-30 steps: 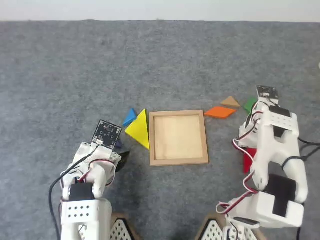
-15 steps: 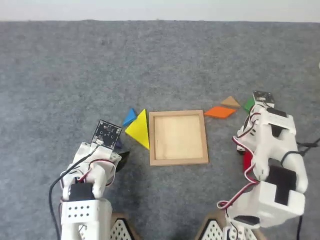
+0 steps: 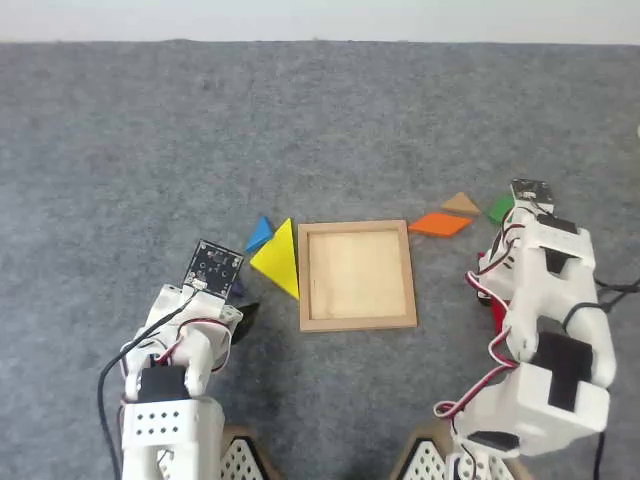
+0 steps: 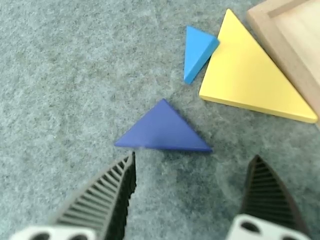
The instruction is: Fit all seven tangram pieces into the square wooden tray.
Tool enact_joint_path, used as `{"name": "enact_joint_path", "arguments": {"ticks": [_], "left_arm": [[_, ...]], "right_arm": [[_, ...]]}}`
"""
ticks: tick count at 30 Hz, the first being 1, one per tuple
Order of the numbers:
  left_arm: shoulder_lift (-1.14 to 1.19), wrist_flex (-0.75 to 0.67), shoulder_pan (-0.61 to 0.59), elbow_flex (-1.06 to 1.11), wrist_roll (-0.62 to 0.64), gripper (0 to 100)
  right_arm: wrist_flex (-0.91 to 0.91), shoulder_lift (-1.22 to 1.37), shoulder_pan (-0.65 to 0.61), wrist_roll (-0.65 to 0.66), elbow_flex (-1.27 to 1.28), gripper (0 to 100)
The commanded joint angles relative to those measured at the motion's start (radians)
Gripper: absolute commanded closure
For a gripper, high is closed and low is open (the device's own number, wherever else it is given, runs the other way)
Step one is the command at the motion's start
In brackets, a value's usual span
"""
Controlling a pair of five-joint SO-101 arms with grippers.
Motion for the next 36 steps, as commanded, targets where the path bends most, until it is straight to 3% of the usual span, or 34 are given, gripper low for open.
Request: {"name": "enact_joint_path", "arguments": {"ticks": [1, 5, 11, 21, 36], "left_arm": [[-0.011, -0.021, 0.003, -0.010, -0.011, 67], [-0.011, -0.021, 0.003, -0.010, -0.011, 67], [-0.011, -0.021, 0.003, -0.010, -0.011, 67], [-0.011, -0.021, 0.003, -0.010, -0.011, 67], [-0.011, -0.021, 0.003, -0.010, -0.011, 67]], "right_arm": [[0.030, 0.001, -0.008, 0.006, -0.058, 85.1], [0.081, 0.001, -0.008, 0.021, -0.110, 84.7], [0.176, 0.001, 0.001, 0.146, -0.241, 83.9], [0.160, 0.012, 0.007, 0.241, -0.304, 67.1], [0.090, 0.174, -0.074, 0.384, -0.304, 66.7]]}}
